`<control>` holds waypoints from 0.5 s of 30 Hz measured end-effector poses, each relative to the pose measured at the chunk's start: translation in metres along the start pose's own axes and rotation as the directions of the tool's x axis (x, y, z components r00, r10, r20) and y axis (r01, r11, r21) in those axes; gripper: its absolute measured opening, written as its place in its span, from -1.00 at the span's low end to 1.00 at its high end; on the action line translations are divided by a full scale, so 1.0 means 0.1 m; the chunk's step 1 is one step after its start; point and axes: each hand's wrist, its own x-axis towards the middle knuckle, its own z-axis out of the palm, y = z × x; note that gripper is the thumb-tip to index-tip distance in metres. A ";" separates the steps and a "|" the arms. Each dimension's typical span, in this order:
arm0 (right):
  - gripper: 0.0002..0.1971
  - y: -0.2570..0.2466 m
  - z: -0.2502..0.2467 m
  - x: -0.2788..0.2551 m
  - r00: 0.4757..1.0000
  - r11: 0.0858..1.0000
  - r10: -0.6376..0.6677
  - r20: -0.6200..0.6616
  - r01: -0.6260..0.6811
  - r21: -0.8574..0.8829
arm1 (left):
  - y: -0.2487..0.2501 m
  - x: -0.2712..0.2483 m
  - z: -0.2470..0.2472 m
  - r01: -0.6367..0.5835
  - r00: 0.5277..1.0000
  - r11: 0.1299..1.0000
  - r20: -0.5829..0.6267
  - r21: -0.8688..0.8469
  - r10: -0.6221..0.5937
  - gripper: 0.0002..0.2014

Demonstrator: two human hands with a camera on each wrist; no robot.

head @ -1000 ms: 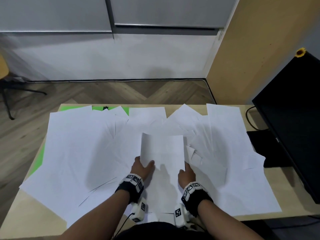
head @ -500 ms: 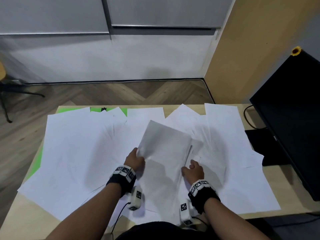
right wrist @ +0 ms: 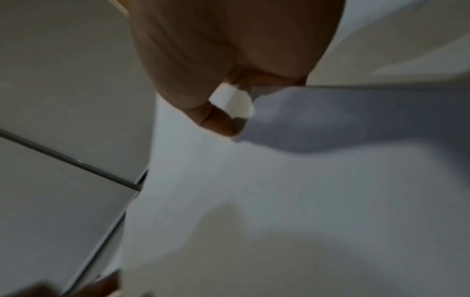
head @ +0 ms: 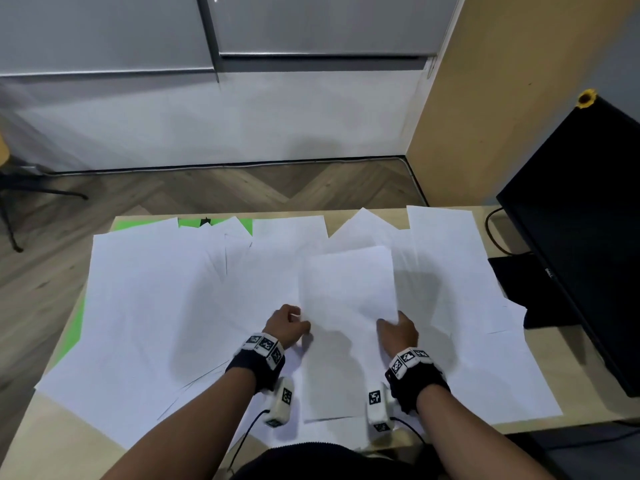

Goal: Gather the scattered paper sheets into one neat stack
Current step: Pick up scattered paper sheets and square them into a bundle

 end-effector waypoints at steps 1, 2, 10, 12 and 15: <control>-0.84 0.08 -0.07 0.05 0.998 0.999 0.034 -0.045 -0.035 -0.018 | -0.07 0.01 0.00 0.030 0.998 0.993 -0.064 0.116 -0.023 -0.49; -0.79 0.15 -0.16 0.08 0.995 0.997 0.064 -0.080 -0.068 -0.043 | -0.13 0.02 0.00 0.072 0.991 0.971 -0.126 0.227 -0.044 -0.42; -0.79 0.36 -0.44 0.07 0.976 0.974 0.179 -0.124 -0.193 -0.118 | -0.29 -0.02 0.12 0.187 0.963 0.854 -0.261 0.485 -0.063 -0.19; -0.78 0.34 -0.39 0.04 0.978 0.972 0.179 -0.102 -0.192 -0.134 | -0.26 -0.01 0.16 0.181 0.969 0.883 -0.232 0.432 -0.085 -0.15; -0.76 0.30 -0.29 -0.01 0.983 0.968 0.173 -0.069 -0.182 -0.172 | -0.16 0.01 0.22 0.169 0.973 0.938 -0.202 0.304 -0.109 -0.12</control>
